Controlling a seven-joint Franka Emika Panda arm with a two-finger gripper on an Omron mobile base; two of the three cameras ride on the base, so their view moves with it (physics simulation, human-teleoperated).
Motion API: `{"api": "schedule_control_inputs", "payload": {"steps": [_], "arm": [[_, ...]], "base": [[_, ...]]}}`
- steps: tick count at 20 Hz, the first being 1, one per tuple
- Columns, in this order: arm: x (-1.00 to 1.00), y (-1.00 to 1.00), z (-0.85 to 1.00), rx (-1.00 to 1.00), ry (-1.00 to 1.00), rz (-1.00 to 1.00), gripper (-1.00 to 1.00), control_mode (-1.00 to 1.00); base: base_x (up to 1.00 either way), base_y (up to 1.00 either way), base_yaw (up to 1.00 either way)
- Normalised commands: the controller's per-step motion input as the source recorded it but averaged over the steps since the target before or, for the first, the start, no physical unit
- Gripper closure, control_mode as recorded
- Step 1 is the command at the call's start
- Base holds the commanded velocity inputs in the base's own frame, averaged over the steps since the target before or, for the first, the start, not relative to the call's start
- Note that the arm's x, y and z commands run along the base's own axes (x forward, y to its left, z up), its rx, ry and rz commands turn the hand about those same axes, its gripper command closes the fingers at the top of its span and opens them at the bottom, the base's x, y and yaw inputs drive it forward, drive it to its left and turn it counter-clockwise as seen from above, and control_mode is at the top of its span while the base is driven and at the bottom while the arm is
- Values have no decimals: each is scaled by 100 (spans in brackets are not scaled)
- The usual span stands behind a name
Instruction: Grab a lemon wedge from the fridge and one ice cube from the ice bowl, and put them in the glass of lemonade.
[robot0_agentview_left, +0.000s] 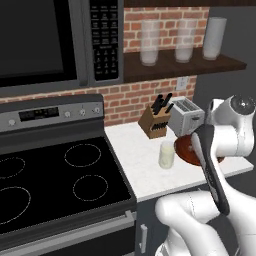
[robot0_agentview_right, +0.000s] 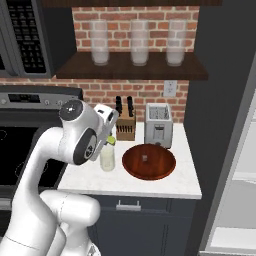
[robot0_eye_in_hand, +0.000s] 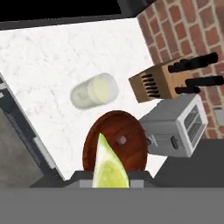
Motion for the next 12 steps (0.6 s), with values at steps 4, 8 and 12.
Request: {"api": "schedule_control_inputs", "payload": {"steps": [4, 8, 12], "arm": [[1, 3, 0, -55, 5, 38, 100, -100], [8, 15, 0, -61, 17, 39, 100, -100], [7, 18, 0, -58, 22, 40, 100, -100]], "base": [[0, 0, 0], [0, 0, 0], [0, 0, 0]]}}
